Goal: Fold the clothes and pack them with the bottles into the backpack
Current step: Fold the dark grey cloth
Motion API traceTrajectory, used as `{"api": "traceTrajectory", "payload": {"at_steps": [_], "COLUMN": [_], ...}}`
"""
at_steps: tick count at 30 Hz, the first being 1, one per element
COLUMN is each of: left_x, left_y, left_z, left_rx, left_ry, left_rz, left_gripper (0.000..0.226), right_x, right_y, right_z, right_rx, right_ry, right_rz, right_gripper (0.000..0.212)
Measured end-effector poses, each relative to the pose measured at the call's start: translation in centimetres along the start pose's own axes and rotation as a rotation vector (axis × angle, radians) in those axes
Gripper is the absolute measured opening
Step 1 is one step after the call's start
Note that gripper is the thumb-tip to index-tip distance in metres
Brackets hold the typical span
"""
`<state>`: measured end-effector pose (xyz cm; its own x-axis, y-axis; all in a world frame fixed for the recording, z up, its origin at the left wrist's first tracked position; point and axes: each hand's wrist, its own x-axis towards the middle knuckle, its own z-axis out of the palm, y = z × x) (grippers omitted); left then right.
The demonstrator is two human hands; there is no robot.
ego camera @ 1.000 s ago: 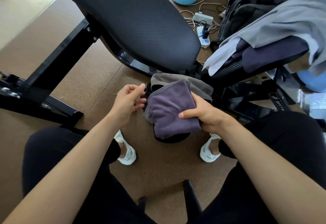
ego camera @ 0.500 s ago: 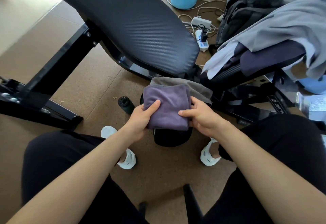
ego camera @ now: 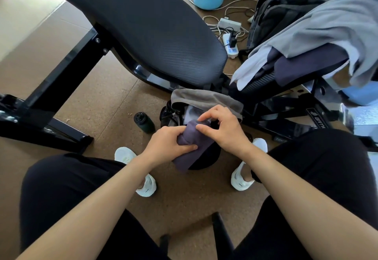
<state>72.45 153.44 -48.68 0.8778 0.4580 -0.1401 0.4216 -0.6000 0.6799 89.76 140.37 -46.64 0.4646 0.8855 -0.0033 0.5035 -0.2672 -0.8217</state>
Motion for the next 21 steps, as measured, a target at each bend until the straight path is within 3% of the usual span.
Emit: {"api": "traceTrajectory", "payload": {"at_steps": [3, 8, 12, 14, 17, 19, 21], "left_x": [0.0, 0.5, 0.6, 0.6, 0.6, 0.6, 0.6], "left_y": [0.0, -0.2, -0.5, -0.6, -0.3, 0.1, 0.2], "left_z": [-0.1, -0.3, -0.7, -1.0, -1.7, -2.5, -3.2], "left_rx": [0.061, -0.004, 0.017, 0.011, -0.135, -0.246, -0.363], "left_ry": [0.015, 0.082, 0.083, 0.037, -0.065, -0.124, -0.127], "left_rz": [0.027, -0.009, -0.027, -0.017, 0.073, 0.08, 0.032], "left_gripper": [0.031, 0.043, 0.05, 0.047, 0.036, 0.037, 0.037], "right_x": [0.2, 0.4, 0.4, 0.5, 0.5, 0.4, 0.4], "right_y": [0.2, -0.1, 0.0, -0.4, -0.6, -0.6, -0.4], "right_z": [0.0, 0.1, -0.1, -1.0, -2.1, -2.2, -2.2], "right_rx": [0.044, 0.29, 0.282, 0.291, 0.196, 0.112, 0.18], "right_ry": [0.033, 0.169, 0.125, 0.051, -0.235, -0.385, -0.431], "right_rz": [0.083, 0.382, 0.399, 0.268, 0.085, 0.084, 0.144], "right_gripper": [0.006, 0.013, 0.008, 0.024, 0.061, 0.063, 0.048]}}
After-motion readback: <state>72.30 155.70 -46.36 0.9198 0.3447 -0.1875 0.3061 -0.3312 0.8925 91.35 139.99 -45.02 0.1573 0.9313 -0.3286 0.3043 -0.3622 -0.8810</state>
